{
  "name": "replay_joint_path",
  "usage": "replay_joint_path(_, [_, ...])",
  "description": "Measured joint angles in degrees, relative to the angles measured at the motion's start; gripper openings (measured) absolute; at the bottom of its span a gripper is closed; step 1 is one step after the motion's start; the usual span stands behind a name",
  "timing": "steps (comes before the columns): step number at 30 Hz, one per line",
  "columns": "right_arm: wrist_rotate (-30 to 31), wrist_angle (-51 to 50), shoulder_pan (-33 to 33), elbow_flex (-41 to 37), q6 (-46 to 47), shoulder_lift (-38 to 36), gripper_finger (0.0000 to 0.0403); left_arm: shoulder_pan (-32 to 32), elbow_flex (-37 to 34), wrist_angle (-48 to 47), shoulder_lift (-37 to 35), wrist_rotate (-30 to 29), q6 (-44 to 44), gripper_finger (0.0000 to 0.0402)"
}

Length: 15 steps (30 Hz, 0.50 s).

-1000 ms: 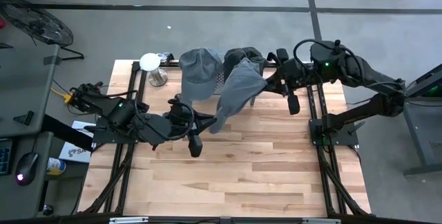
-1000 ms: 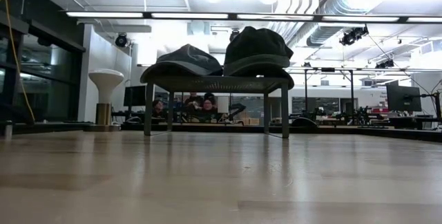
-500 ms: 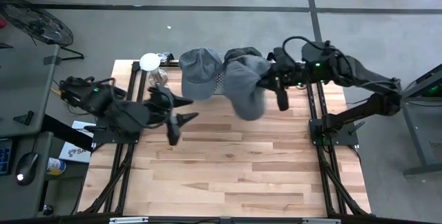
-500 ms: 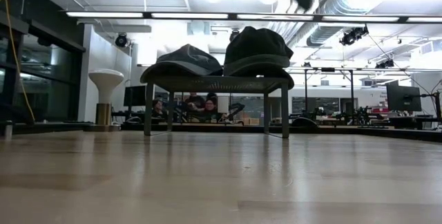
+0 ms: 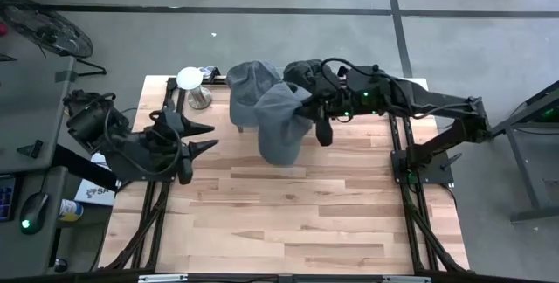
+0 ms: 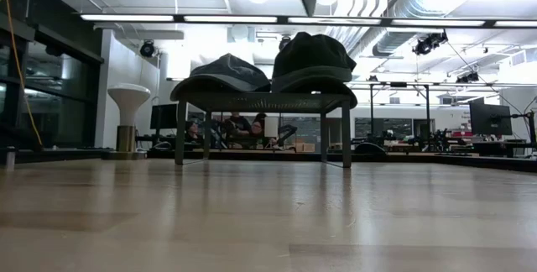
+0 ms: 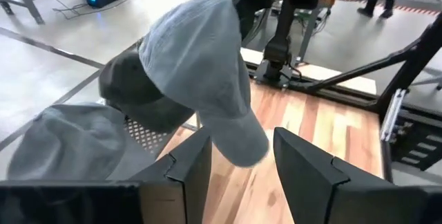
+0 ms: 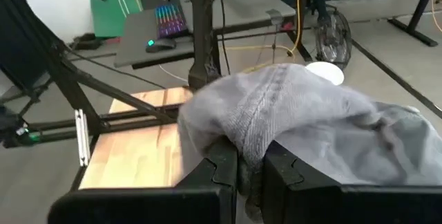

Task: Pick & Place hat
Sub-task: Stack the gray cap on top of the other gray cap on the shelf

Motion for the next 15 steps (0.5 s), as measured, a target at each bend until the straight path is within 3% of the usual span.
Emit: replay_joint_path(15, [2.80,4.03,0.54,0.00,0.91,0.43,0.0019,-7.66,-1.83,-14.33,-1.08,-9.02,-13.31,0.0131])
